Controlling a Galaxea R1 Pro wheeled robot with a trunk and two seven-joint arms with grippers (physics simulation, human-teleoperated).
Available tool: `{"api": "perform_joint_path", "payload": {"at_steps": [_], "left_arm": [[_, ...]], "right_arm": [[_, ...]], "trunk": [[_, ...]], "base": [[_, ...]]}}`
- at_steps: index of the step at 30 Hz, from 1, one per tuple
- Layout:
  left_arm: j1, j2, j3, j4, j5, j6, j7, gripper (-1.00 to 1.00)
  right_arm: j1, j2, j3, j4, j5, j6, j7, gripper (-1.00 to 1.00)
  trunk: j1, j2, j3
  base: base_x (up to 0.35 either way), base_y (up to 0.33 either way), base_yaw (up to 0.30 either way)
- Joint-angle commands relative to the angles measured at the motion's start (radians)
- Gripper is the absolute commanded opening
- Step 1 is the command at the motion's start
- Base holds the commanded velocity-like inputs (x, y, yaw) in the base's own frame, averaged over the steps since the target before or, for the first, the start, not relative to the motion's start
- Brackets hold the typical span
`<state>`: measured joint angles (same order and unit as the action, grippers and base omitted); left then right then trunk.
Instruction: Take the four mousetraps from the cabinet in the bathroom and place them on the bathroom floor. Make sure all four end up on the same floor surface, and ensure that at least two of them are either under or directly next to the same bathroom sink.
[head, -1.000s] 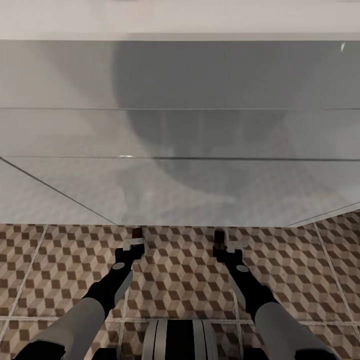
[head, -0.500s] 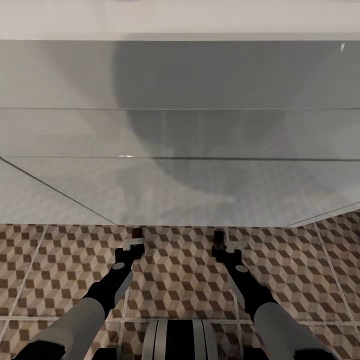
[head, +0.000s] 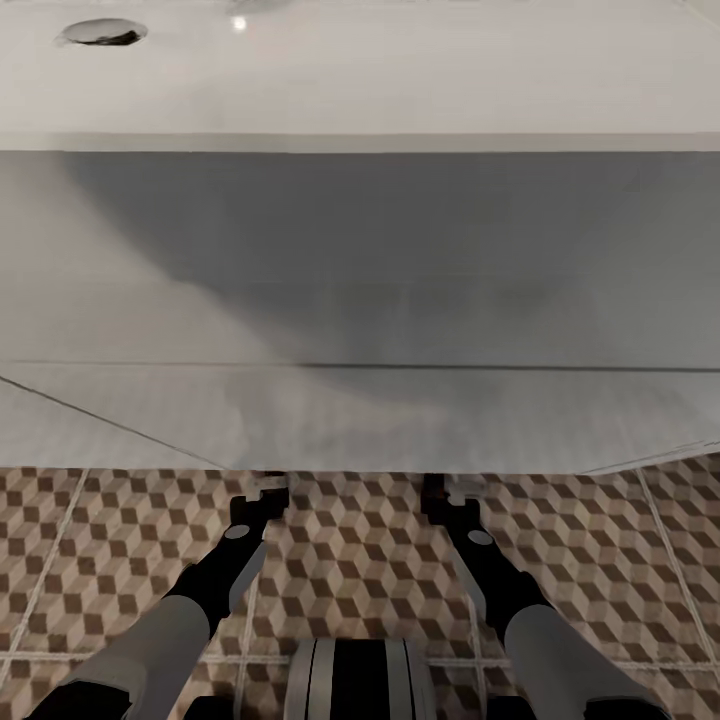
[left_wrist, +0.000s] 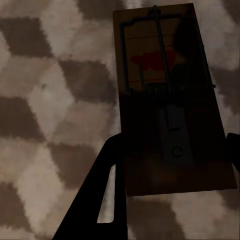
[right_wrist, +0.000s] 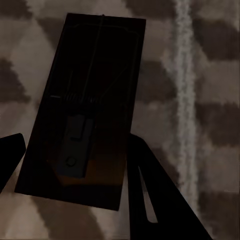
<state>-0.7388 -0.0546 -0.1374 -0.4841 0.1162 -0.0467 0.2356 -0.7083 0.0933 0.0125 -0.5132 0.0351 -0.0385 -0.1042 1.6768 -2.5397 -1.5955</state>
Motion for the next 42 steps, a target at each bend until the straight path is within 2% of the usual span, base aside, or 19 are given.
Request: {"api": "perform_joint_path", "payload": {"at_steps": [1,42], "left_arm": [[-0.001,0.001,-0.008,0.001,0.01,-0.004,0.007,-1.0],[-0.001,0.001,-0.01,0.011,0.011,-0.004,0.008,-1.0]], "right_arm": [[0.0,0.0,0.001,0.001,0.001,-0.003,-0.001,-1.0],[0.0,0.0,0.0,0.01,-0.004,-0.03,-0.001,-1.0]], "trunk": [[0.0,0.0,0.0],[0.0,0.0,0.0]], "base": [[0.136,0.0,0.0],[0.008,0.0,0.0]]}}
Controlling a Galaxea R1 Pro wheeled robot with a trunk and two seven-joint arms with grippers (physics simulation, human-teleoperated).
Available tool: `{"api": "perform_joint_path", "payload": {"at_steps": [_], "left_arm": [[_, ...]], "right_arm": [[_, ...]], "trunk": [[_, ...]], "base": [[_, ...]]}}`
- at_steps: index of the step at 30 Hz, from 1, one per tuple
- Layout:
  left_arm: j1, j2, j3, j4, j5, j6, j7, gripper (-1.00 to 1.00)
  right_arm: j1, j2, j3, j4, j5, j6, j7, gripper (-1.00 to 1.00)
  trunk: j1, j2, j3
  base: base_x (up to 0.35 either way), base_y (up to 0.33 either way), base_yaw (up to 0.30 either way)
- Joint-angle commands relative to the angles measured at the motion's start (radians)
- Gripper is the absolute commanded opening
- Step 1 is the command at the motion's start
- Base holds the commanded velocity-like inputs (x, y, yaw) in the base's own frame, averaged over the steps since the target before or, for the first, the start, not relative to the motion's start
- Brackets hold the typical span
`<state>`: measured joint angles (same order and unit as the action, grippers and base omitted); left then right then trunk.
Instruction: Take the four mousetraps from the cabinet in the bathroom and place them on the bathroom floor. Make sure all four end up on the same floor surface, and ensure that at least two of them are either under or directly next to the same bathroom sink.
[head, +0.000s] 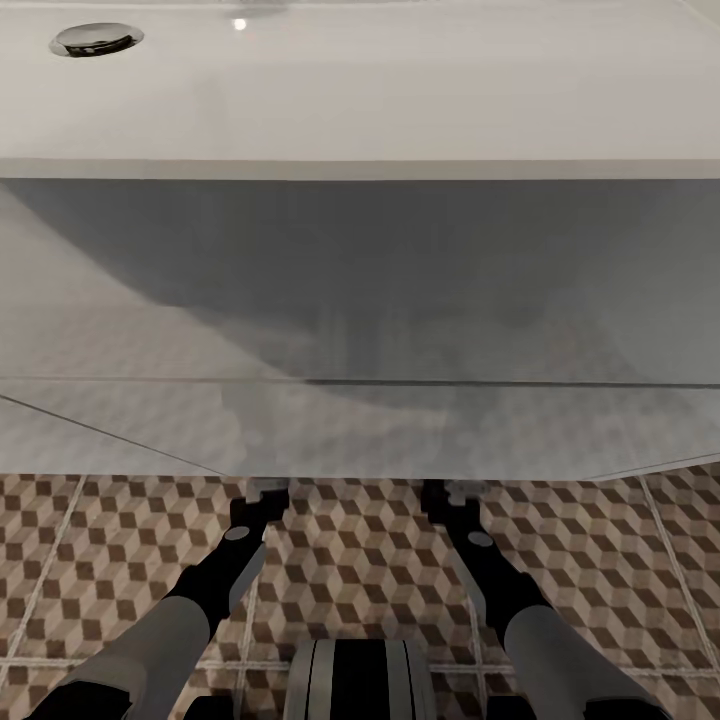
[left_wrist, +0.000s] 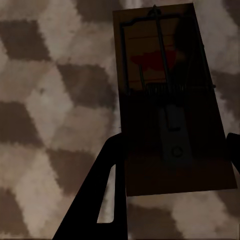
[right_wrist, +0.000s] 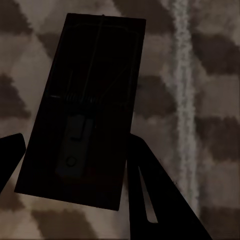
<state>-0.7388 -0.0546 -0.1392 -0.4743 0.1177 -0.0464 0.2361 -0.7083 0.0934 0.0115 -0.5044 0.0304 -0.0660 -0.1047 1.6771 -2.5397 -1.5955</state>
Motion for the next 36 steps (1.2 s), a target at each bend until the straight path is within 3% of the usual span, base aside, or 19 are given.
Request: {"api": "perform_joint_path", "payload": {"at_steps": [1,10,19,36], "left_arm": [[-0.001,0.001,-0.009,0.003,0.011,-0.004,0.007,-1.0],[-0.001,0.001,-0.008,0.015,0.017,-0.003,0.007,-1.0],[-0.001,0.001,-0.009,0.057,0.016,-0.018,0.006,-1.0],[-0.001,0.001,-0.01,0.1,0.01,-0.055,0.003,-1.0]], "right_arm": [[0.0,0.0,0.001,0.006,0.001,-0.003,-0.001,-1.0],[-0.009,0.0,0.001,0.034,-0.001,-0.003,-0.001,-1.0],[-0.063,0.002,0.0,0.146,0.0,-0.055,-0.001,-1.0],[-0.07,0.007,-0.001,0.17,-0.002,-0.076,-0.001,-1.0]], "trunk": [[0.0,0.0,0.0],[0.0,0.0,0.0],[0.0,0.0,0.0],[0.0,0.0,0.0]], "base": [[0.0,0.0,0.0],[0.0,0.0,0.0],[0.0,0.0,0.0],[0.0,0.0,0.0]]}}
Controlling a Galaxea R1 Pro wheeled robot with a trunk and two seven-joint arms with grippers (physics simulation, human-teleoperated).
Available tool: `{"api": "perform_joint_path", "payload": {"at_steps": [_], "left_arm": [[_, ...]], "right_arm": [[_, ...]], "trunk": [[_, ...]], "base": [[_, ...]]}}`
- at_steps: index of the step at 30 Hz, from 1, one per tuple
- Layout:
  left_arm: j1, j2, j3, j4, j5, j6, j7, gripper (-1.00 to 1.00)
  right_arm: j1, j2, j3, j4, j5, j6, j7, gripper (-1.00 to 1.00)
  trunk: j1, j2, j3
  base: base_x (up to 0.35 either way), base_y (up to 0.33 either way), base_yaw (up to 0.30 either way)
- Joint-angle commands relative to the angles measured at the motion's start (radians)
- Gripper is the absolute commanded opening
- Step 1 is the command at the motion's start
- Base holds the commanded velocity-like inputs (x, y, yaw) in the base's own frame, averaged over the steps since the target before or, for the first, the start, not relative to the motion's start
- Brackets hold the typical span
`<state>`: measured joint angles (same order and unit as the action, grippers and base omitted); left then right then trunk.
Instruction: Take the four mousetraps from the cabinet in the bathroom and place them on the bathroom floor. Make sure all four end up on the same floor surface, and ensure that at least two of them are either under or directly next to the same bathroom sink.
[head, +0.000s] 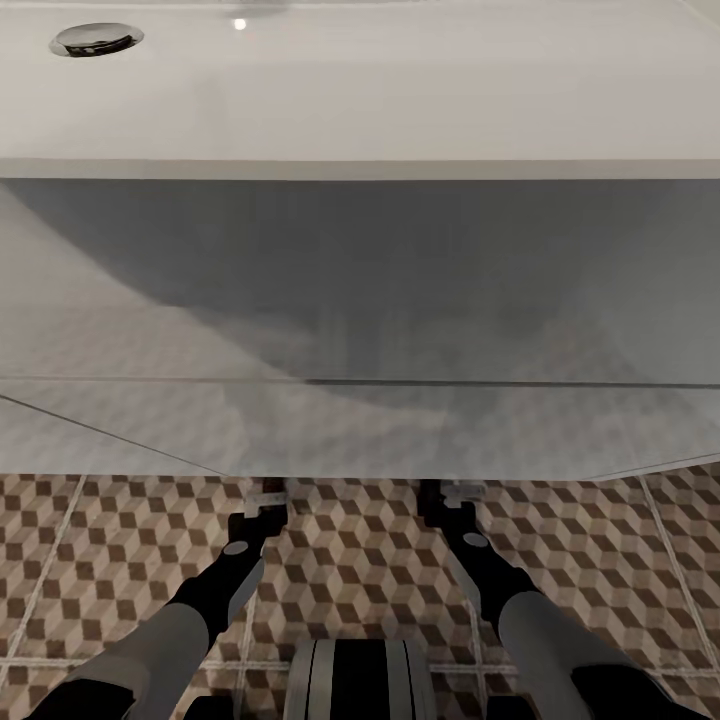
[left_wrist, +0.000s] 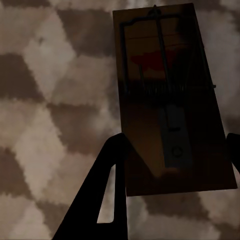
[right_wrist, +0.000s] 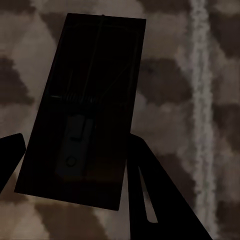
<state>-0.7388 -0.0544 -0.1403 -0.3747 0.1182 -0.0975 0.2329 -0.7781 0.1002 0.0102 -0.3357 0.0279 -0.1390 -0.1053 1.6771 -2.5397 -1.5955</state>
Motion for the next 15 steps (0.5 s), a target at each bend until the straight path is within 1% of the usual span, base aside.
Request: {"api": "perform_joint_path", "payload": {"at_steps": [1,6,9,15], "left_arm": [[-0.001,0.001,-0.008,0.003,0.009,-0.008,0.006,-1.0],[-0.001,0.0,-0.008,0.011,0.006,-0.019,0.006,-1.0],[-0.001,0.0,-0.008,0.013,0.005,-0.021,0.005,-1.0],[-0.002,0.001,-0.008,0.014,0.005,-0.022,0.005,-1.0]], "right_arm": [[-0.001,0.0,0.001,0.002,0.0,-0.004,-0.001,-1.0],[-0.011,0.0,0.001,0.043,0.0,-0.016,-0.001,-1.0],[-0.033,-0.001,0.0,0.091,-0.002,-0.034,-0.001,-1.0],[-0.046,-0.003,-0.001,0.129,-0.006,-0.046,-0.001,-1.0]], "trunk": [[0.0,0.0,0.0],[0.0,0.0,0.0],[0.0,0.0,0.0],[0.0,0.0,0.0]], "base": [[0.0,0.0,0.0],[0.0,0.0,0.0],[0.0,0.0,0.0],[0.0,0.0,0.0]]}}
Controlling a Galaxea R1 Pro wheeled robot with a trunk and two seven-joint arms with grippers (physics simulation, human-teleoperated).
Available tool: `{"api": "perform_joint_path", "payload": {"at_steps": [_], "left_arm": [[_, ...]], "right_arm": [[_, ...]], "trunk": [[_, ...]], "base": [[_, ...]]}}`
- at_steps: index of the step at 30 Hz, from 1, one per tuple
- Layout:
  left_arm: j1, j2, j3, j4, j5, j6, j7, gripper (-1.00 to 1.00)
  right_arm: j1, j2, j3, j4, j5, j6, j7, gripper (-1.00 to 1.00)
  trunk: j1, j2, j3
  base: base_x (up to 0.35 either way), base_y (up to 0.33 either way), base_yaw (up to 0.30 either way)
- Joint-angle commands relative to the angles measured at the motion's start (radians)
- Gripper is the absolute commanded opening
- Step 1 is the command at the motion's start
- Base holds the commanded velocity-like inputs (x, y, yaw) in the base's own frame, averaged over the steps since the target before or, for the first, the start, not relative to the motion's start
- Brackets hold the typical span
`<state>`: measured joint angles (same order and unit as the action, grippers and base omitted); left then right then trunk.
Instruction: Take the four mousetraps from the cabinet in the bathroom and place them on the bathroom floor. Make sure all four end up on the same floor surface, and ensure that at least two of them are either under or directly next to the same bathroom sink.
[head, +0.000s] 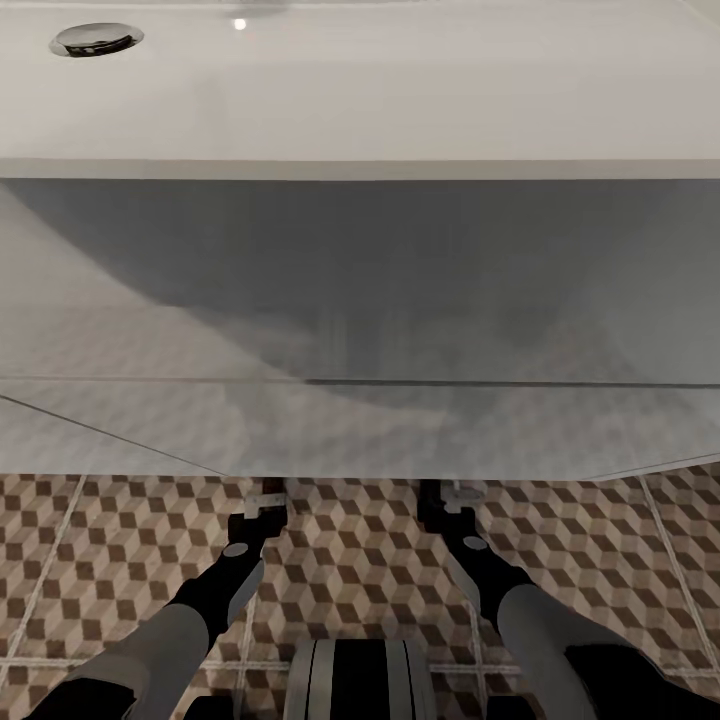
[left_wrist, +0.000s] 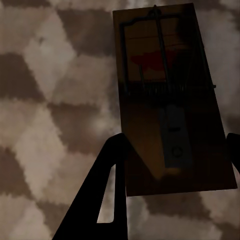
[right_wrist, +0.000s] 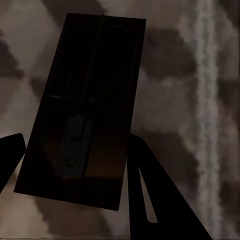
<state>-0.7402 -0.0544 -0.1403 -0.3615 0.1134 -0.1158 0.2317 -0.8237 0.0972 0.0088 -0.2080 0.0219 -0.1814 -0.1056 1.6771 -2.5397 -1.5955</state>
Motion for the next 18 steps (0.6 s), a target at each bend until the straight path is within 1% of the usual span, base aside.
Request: {"api": "perform_joint_path", "payload": {"at_steps": [1,9,18], "left_arm": [[-0.001,0.001,-0.008,0.001,0.009,-0.004,0.006,-1.0],[-0.001,0.001,-0.009,0.012,0.008,-0.006,0.006,-1.0],[-0.002,0.0,-0.008,0.02,0.008,-0.059,0.005,-1.0]], "right_arm": [[-0.001,0.0,0.0,0.002,-0.001,-0.004,0.0,-1.0],[-0.001,-0.001,-0.001,0.005,-0.002,-0.006,0.0,-1.0],[-0.013,-0.001,-0.001,0.005,-0.002,-0.011,0.0,-1.0]], "trunk": [[0.0,0.0,0.0],[0.0,0.0,0.0],[0.0,0.0,0.0]], "base": [[0.0,0.0,0.0],[0.0,0.0,0.0],[0.0,0.0,0.0]]}}
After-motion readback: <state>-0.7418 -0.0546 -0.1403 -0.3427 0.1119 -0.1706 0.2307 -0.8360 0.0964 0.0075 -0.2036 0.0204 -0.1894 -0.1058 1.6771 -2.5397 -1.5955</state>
